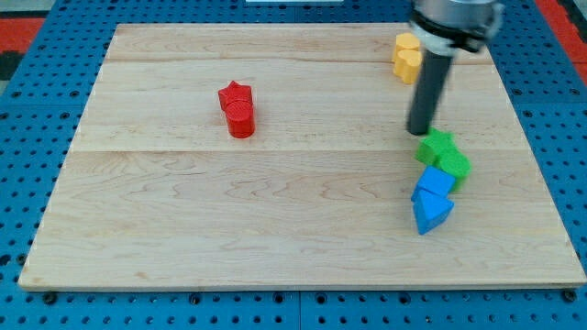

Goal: Move the green circle along with green star towards the center right

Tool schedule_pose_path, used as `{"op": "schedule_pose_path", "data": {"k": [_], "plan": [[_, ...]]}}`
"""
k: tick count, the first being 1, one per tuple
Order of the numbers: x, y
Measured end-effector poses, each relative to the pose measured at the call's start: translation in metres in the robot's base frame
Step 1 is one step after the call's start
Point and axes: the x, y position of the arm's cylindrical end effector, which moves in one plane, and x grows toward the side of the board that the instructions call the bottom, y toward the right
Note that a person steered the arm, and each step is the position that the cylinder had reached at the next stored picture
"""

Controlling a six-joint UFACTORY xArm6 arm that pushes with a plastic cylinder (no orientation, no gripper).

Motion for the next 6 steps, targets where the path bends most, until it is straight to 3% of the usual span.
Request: {"op": "schedule_pose_path", "data": {"k": [3, 4, 5, 6], "plan": [[0.024, 0.017], [0.029, -0.052], [0.066, -0.116], [0.172, -0.135]]}}
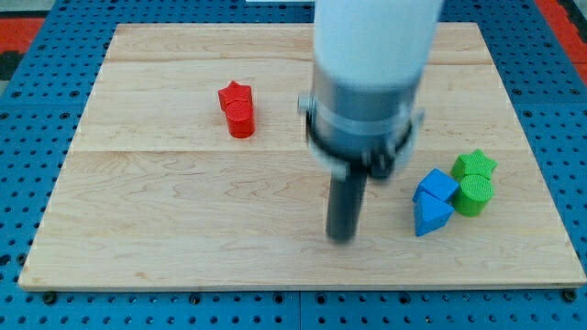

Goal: Move the green circle along with green star towards the center right

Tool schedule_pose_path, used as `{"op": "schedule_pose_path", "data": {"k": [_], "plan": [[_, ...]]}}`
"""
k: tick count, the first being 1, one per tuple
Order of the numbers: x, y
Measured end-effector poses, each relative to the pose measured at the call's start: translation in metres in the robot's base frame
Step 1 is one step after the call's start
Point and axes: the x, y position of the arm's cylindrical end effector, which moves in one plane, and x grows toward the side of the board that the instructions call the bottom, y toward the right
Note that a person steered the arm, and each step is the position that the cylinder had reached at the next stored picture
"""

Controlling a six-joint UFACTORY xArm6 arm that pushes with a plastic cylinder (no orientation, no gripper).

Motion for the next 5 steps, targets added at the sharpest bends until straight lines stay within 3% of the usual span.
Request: {"op": "schedule_pose_path", "data": {"k": [1, 2, 5], "plan": [[0.018, 0.08], [-0.004, 0.157], [-0.084, 0.135]]}}
